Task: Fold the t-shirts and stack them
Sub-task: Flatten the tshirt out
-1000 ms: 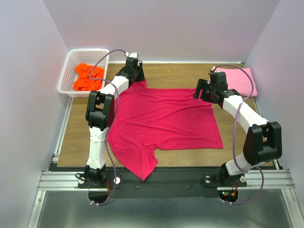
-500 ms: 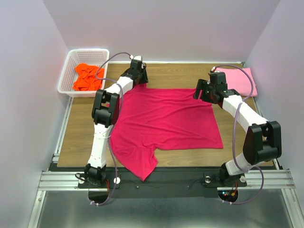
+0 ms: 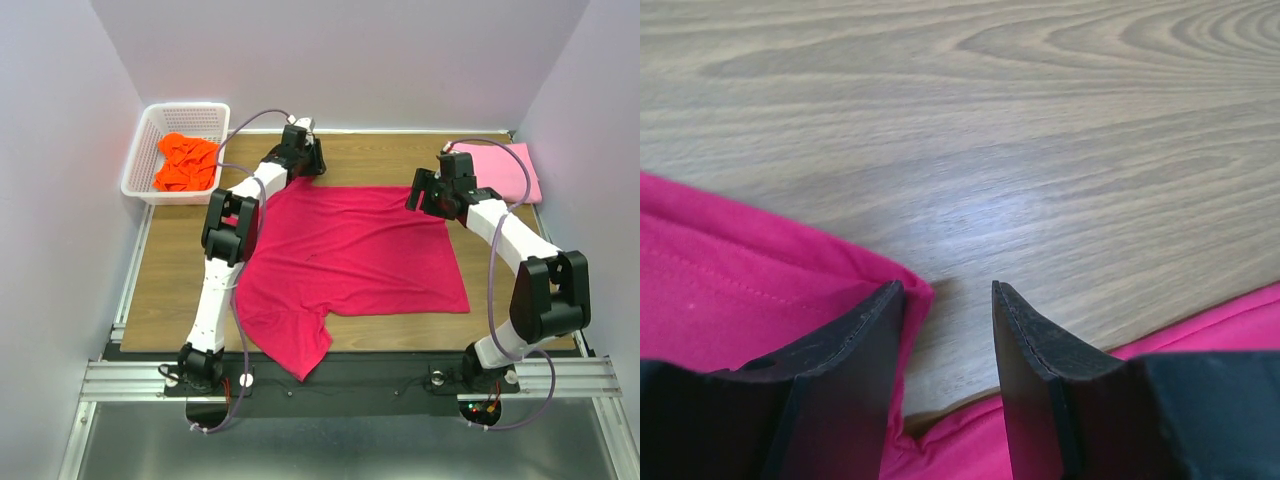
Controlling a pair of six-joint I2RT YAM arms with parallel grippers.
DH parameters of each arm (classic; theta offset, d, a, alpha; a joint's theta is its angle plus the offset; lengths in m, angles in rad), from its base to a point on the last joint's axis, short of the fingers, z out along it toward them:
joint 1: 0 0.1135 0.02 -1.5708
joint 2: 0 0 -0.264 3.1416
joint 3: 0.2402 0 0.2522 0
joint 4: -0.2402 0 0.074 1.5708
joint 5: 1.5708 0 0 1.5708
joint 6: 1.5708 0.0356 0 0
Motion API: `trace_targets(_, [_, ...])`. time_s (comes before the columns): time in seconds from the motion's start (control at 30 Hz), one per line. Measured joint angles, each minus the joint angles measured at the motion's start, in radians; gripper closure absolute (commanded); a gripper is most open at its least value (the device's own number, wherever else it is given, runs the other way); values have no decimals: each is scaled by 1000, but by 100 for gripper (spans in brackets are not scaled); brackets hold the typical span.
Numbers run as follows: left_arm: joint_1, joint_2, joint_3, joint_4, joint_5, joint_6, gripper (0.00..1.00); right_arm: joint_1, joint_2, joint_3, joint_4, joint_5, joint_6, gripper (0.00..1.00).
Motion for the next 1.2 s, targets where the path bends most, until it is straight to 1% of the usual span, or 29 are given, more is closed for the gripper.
trace_targets(0.1, [0,2,3,14,21,11,48,0,1,0,0,0,0,20])
trace_targets(0.23, [0,-10,-11,24,10,22,48,0,1,0,0,0,-2,20])
trace_targets(0.3, [1,-48,-62,38,-18,26,48,0,1,0,0,0,-4,23])
trace_targets(0.37, [5,-125,-153,34,-70,29,51,0,3,0,0,2,-5,25])
trace_targets(0.47, [12,-237,-243,17,-130,29,52,0,15,0,1,13,-8,30])
trace_targets(0.53, [23,-303,-281,7,-173,29,52,0,35,5,1,23,-10,37])
trace_targets(0.57, [30,-326,-293,6,-187,31,52,0,53,14,-1,30,-12,43])
trace_targets(0.67, [49,-386,-335,0,-240,42,52,0,119,60,-6,52,-17,50])
trace_targets(0.7, [61,-396,-348,-4,-256,44,53,0,148,84,-9,63,-19,57])
trace_targets(0.73, [65,-397,-352,-7,-262,45,53,0,182,115,-9,72,-19,60])
trace_targets(0.8, [87,-393,-372,-24,-277,45,53,0,239,169,-13,98,-23,64])
trace_targets(0.93, [116,-352,-376,-61,-290,48,53,-2,341,267,-9,132,-27,64])
trace_targets(1.03, [129,-296,-349,-90,-299,53,53,-5,420,346,-9,140,-27,64])
trace_targets(1.2, [126,-225,-306,-116,-300,56,53,-8,500,418,-10,131,-27,64])
